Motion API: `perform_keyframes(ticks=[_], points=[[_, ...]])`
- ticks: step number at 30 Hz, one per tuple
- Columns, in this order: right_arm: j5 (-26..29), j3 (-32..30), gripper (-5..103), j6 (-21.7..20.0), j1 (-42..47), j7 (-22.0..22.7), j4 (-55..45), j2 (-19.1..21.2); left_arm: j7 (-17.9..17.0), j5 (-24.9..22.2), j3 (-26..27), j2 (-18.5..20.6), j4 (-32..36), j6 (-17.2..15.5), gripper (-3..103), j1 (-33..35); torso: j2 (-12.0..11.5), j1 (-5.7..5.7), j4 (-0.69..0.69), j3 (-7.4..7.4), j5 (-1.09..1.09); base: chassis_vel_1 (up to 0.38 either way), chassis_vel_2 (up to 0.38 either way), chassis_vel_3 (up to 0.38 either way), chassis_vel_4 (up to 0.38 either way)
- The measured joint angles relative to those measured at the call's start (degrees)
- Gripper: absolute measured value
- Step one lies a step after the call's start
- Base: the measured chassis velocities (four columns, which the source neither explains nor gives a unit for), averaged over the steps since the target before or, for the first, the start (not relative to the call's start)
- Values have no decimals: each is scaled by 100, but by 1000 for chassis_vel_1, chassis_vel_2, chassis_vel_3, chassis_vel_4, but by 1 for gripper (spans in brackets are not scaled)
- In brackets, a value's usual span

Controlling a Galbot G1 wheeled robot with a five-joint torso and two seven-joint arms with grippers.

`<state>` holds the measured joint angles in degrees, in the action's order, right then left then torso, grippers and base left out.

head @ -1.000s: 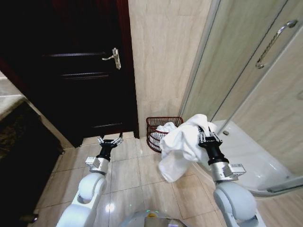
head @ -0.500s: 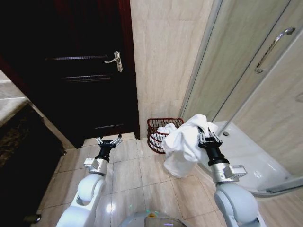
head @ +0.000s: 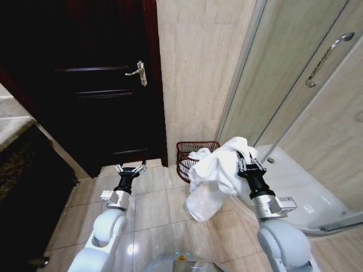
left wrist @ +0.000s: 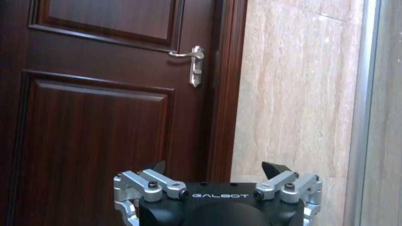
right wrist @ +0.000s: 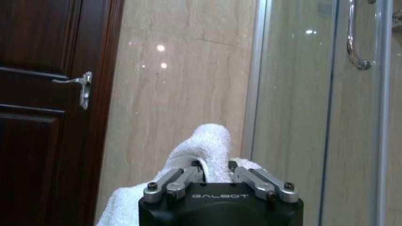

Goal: Discard the used towel into the hamper.

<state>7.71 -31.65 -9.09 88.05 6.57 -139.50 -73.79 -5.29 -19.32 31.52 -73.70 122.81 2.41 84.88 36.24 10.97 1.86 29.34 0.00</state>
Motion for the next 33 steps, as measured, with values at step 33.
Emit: perform_keyframes(ticks=[33], points=[[189,32,16,2,-210,17,-10,83,-61,12,102,8,112,24,100,135,-31,-9,-1,-17,0,-64,68,63,-69]])
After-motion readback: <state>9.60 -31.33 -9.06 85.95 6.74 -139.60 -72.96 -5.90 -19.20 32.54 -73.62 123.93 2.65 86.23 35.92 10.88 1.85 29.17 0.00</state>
